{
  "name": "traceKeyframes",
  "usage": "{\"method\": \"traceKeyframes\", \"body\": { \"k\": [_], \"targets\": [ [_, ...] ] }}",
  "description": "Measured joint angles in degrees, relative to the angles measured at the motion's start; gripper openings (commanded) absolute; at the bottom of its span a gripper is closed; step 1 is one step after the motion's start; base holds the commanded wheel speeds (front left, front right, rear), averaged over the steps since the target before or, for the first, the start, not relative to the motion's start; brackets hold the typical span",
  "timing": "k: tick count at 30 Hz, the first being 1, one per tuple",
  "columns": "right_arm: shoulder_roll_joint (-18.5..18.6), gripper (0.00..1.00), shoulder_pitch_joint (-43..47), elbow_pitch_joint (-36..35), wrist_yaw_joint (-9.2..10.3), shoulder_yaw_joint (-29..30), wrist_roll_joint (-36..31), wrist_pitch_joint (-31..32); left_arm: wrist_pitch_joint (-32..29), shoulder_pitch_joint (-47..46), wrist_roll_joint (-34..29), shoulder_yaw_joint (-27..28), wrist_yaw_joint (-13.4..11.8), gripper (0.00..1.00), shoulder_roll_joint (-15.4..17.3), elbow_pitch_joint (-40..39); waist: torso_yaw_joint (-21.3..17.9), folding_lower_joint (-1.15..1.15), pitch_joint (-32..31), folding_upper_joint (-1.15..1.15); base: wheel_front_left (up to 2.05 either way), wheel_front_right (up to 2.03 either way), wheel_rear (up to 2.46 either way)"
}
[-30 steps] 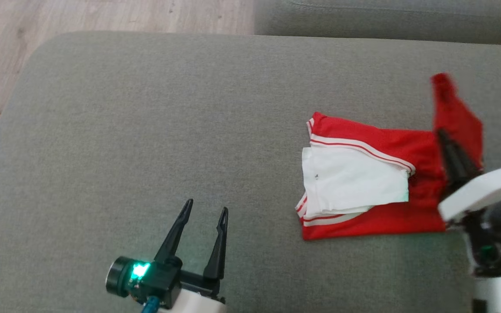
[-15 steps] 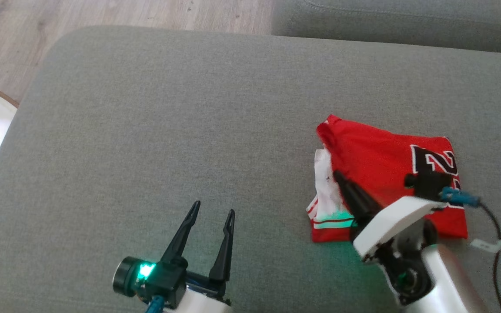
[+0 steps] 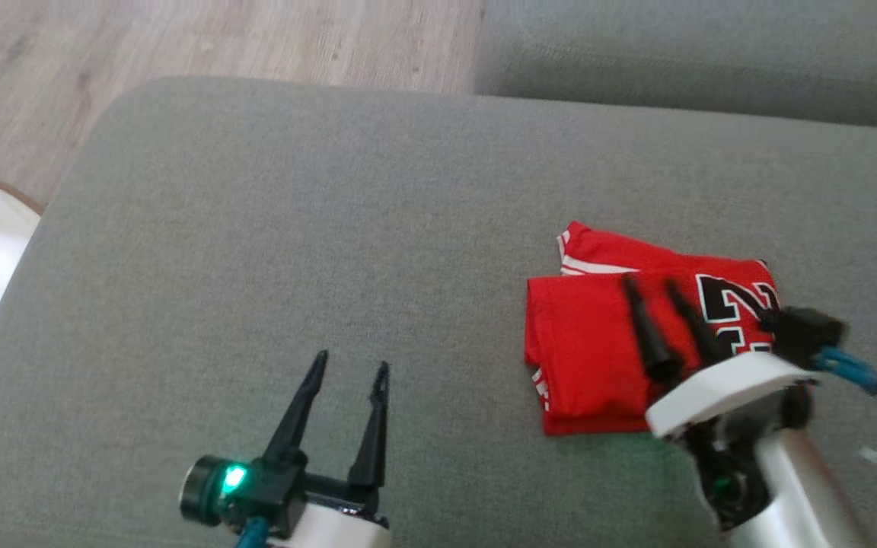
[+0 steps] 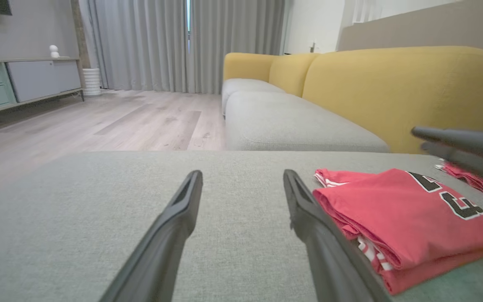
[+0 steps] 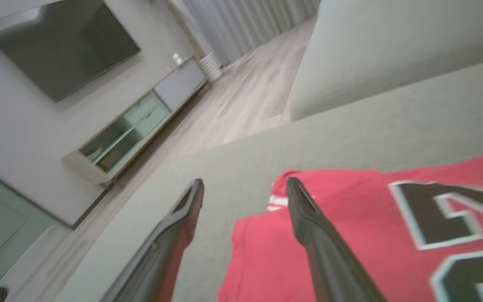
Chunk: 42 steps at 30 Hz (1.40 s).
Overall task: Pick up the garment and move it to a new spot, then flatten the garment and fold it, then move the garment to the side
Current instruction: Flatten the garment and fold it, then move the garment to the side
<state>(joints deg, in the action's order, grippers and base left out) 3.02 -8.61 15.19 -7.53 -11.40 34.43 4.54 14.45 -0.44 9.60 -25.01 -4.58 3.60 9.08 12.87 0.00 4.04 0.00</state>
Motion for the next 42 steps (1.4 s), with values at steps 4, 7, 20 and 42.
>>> {"method": "traceKeyframes", "body": {
  "k": [4,7,20,42],
  "targets": [
    [2.12,1.00,0.90,-1.92,0.00,4.33,-4.42,-5.95,0.00,2.15,1.16,2.19,-0.53,1.00,-0.24,-0.35,-0.64,0.00,-2.12,0.00,0.00,0.00,0.00],
    [5.56,1.00,3.76,-2.01,0.00,6.60,-7.58,-10.60,0.00,4.21,2.52,3.52,-0.55,1.00,-0.25,-0.36,-1.32,-0.01,-3.77,0.00,0.00,0.00,0.00],
    [6.71,1.00,17.70,-0.99,0.00,12.61,-19.49,-18.76,0.00,9.69,1.05,8.55,-1.48,1.00,-0.24,-2.11,-3.45,-0.01,-8.26,0.00,0.00,0.00,0.00],
    [4.54,1.00,20.28,-3.41,0.00,12.46,-22.43,-18.76,0.00,11.46,-2.54,10.46,0.03,1.00,-0.23,-2.75,-4.95,0.01,-8.27,0.00,0.00,0.00,0.00]
  ]
}}
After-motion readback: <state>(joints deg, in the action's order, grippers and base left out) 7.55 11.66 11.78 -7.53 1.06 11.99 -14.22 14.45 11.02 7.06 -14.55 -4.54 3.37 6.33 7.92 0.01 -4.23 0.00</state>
